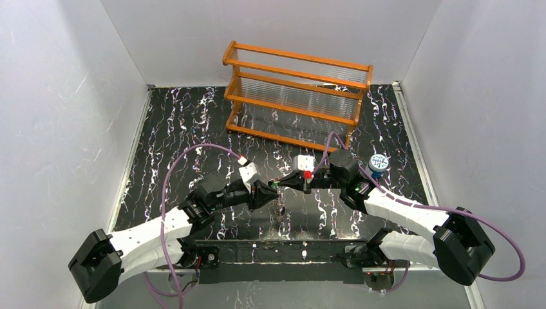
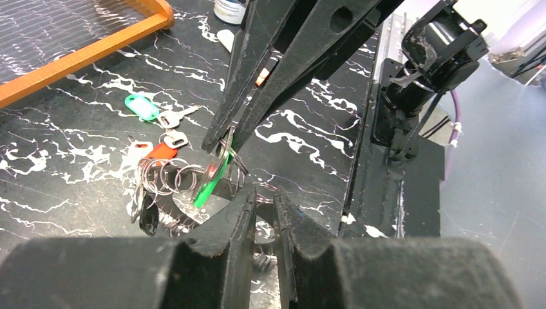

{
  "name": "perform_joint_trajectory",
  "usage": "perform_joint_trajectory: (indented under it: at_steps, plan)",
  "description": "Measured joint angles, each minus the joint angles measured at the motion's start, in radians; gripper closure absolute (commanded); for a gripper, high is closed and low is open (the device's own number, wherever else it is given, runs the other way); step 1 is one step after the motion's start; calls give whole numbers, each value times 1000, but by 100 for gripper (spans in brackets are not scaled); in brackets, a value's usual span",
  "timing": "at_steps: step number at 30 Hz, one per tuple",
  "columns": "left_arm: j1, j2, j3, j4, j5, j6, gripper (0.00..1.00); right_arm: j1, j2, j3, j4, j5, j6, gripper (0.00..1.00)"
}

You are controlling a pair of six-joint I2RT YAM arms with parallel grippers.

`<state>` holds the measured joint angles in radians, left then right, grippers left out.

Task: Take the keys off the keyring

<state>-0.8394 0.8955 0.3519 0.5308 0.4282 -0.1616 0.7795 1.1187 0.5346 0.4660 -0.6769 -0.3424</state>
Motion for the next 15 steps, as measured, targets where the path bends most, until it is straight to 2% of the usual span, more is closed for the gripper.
perform_joint_trajectory:
  at_steps: [7,15]
  plan:
    - [-2,77,-15,81,-29,45,83,0,-1,0,3,0,6,99]
    - [-3,96,-16,126,-37,101,79,0,-6,0,9,0,15,99]
